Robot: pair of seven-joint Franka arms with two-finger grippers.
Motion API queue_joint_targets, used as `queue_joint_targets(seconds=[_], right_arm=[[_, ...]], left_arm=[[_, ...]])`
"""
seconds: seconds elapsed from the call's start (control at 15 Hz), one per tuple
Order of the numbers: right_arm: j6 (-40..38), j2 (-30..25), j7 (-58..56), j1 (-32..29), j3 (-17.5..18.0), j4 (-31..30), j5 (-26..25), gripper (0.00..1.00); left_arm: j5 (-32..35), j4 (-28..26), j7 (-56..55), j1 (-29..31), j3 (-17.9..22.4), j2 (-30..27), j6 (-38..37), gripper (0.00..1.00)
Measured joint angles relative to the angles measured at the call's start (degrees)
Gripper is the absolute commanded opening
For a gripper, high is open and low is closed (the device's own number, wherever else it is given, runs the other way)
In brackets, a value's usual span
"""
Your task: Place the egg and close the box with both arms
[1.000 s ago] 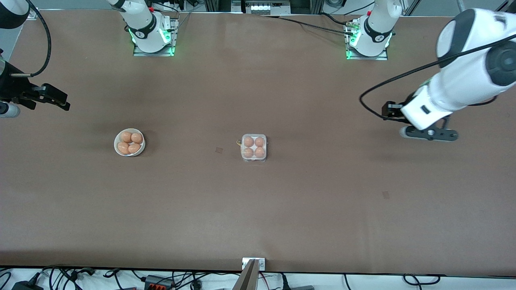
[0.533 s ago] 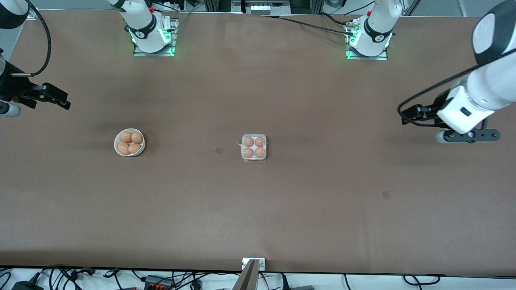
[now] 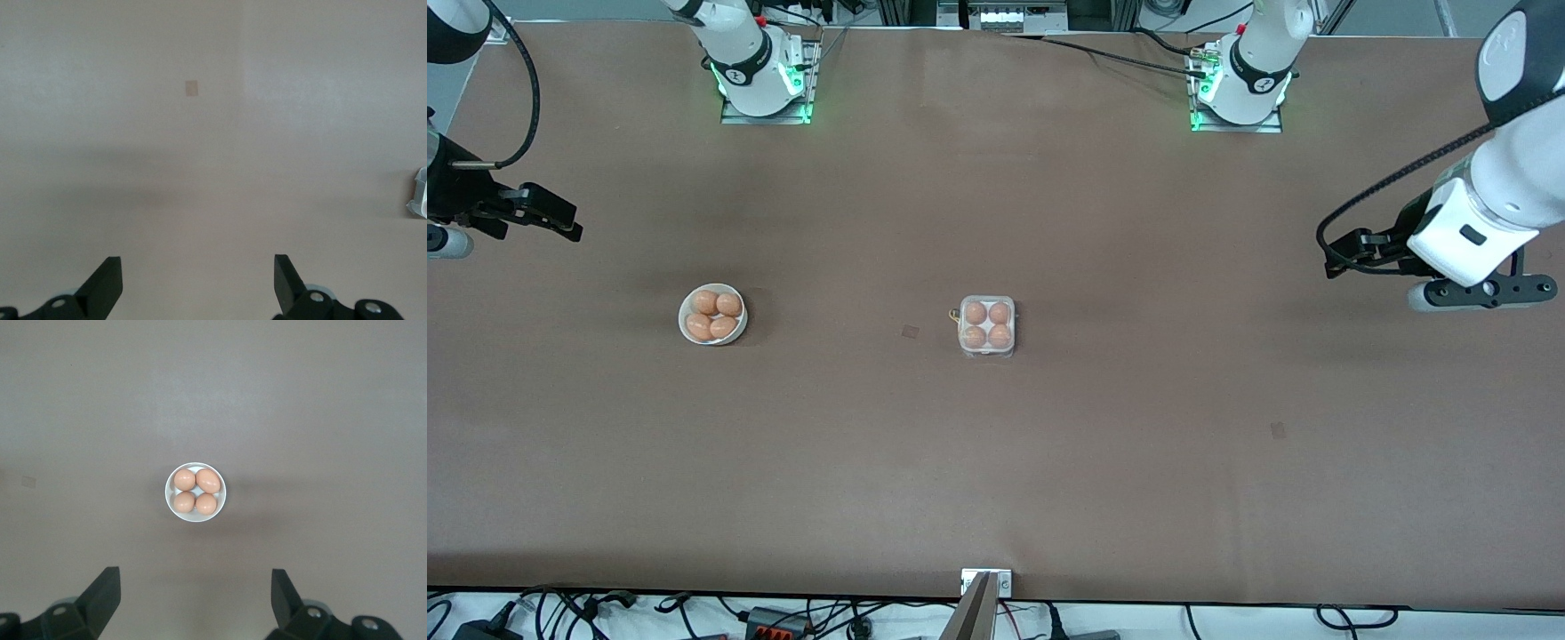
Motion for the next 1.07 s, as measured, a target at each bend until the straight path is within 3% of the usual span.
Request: queue_joint_targets(seconds=[0.27,1.07], right_arm=[[0.0,0.0,0.0,0.0,0.0,0.0,0.0,1.00],[0.0,0.0,0.0,0.0,0.0,0.0,0.0,1.00]], left_arm=[[0.0,-3.1,0.0,0.0,-0.1,-2.3,1.8,1.00],[0.0,-3.4,1.8,0.3,0.0,-2.4,1.7,1.00]])
